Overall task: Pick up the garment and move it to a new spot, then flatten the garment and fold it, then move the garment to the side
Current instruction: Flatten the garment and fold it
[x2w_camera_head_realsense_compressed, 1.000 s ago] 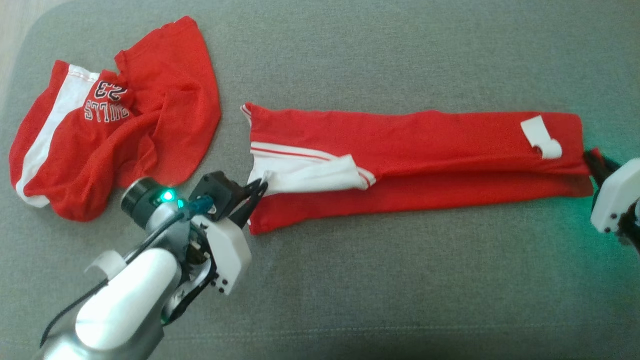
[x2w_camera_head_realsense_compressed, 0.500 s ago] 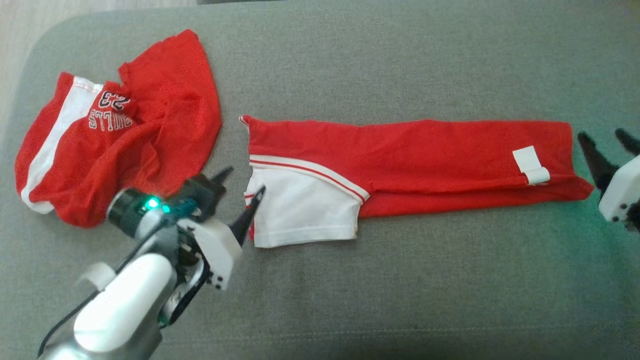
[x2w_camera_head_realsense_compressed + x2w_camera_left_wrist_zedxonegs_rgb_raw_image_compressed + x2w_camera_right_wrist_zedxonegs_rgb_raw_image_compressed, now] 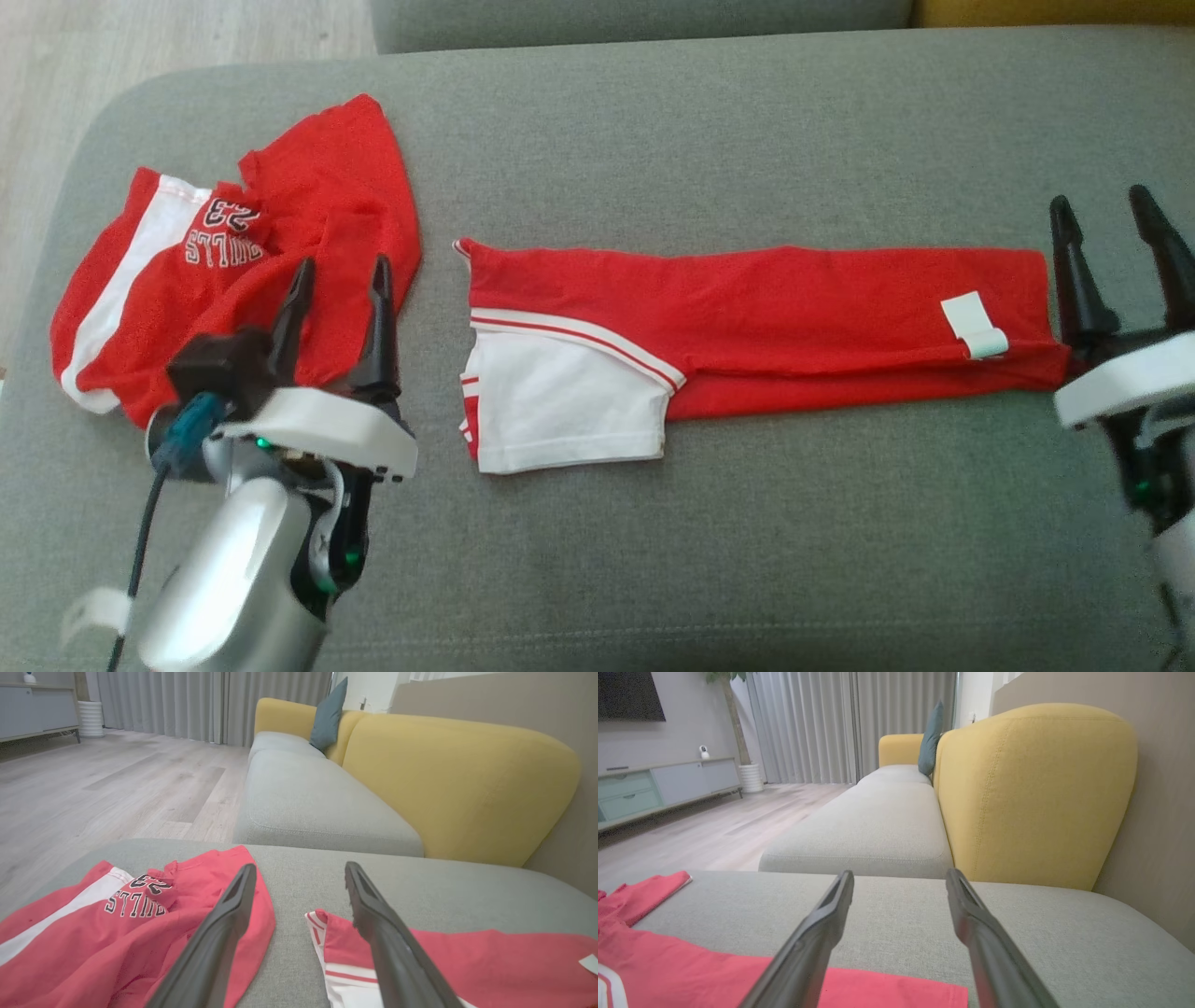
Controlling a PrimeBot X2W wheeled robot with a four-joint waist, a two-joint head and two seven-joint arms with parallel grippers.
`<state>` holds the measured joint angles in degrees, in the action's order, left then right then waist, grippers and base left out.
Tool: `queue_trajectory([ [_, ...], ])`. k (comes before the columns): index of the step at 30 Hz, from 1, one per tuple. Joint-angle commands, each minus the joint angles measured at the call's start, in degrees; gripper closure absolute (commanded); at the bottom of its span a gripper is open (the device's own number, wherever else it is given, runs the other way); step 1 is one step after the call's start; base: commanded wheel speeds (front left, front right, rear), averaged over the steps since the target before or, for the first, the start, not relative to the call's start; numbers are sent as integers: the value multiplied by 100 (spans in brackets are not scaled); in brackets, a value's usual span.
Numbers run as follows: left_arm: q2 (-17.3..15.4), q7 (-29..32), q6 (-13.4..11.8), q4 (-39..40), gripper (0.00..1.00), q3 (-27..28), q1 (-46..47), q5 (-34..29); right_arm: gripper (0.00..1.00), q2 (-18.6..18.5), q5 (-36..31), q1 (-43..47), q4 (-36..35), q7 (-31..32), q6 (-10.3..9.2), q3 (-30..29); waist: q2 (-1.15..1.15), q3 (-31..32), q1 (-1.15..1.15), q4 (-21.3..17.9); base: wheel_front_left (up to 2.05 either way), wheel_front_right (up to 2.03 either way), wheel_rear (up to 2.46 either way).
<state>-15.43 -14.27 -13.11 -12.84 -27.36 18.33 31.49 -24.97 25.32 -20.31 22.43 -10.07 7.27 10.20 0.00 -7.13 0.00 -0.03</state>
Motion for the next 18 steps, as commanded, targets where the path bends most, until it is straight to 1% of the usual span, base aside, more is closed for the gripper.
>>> queue_trajectory([
  [1, 4, -64, 14, 302, 0, 401, 116, -54, 0, 100, -131, 100, -239, -176, 22, -74, 0, 32, 0, 12, 0, 0, 0],
  [3, 177, -69, 99, 596, 0, 711, -64, -330, 0, 312, -381, 270, -355, -302, 22, -183, 0, 72, 0, 20, 0, 0, 0],
  [5, 367, -70, 242, 791, 0, 956, -330, -628, 0, 536, -592, 449, -474, -382, 22, -262, 0, 123, 0, 13, 0, 0, 0],
  [10, 853, -72, 609, 923, 0, 1501, -851, -1099, 0, 1005, -996, 815, -632, -462, 22, -522, 0, 189, 0, 3, 0, 0, 0],
  [11, 853, -72, 609, 923, 0, 1501, -851, -1099, 0, 1005, -996, 815, -632, -462, 22, -522, 0, 189, 0, 3, 0, 0, 0],
  [14, 1020, -72, 834, 906, 0, 1720, -979, -1297, 0, 1205, -1148, 925, -669, -479, 22, -676, 0, 191, 0, 11, 0, 0, 0],
  [18, 1144, -72, 1084, 831, 0, 1892, -1018, -1479, 0, 1381, -1224, 974, -664, -487, 22, -838, 0, 152, 0, 29, 0, 0, 0],
])
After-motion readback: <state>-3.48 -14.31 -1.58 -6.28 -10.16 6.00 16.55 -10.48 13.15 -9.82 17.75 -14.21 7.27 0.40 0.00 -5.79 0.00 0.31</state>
